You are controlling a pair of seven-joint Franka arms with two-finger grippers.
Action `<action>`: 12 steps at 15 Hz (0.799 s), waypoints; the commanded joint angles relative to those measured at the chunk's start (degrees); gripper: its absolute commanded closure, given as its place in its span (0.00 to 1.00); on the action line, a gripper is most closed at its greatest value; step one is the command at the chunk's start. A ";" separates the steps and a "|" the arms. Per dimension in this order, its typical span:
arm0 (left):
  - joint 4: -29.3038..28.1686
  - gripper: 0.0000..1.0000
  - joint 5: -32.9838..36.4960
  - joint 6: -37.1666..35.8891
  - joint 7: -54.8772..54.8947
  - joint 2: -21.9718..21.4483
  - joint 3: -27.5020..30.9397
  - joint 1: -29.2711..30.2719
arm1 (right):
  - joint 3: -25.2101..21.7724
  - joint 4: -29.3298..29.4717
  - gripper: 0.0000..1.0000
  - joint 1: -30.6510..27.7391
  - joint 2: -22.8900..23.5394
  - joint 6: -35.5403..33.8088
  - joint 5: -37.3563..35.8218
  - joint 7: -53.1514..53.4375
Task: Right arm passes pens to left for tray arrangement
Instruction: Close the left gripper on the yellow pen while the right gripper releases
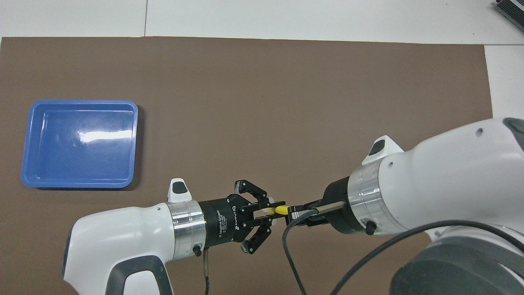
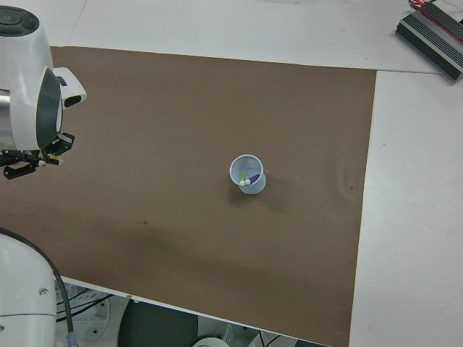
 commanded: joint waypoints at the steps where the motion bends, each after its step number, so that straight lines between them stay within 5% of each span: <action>1: -0.02 1.00 1.46 -1.91 -0.08 -1.43 -0.30 0.57 | -0.07 -1.61 1.00 -0.03 -1.40 1.02 0.38 0.37; 4: -0.02 1.00 1.46 -2.52 -0.25 -1.78 -0.30 0.66 | -0.07 -1.52 1.00 -0.11 -1.40 1.11 0.38 1.15; 5: -0.02 1.00 1.46 -2.70 -0.25 -1.78 -0.30 0.74 | -0.07 -1.52 0.72 -0.29 -1.31 1.37 0.38 2.12; 6: -0.02 1.00 1.46 -2.70 -0.25 -1.78 -0.21 0.74 | -0.07 -1.52 0.01 -0.38 -1.23 1.63 0.38 2.56; 12: -0.02 1.00 1.98 -3.40 0.88 -1.70 -0.12 1.27 | -0.07 -0.91 0.00 -0.11 -1.23 1.64 -7.59 1.96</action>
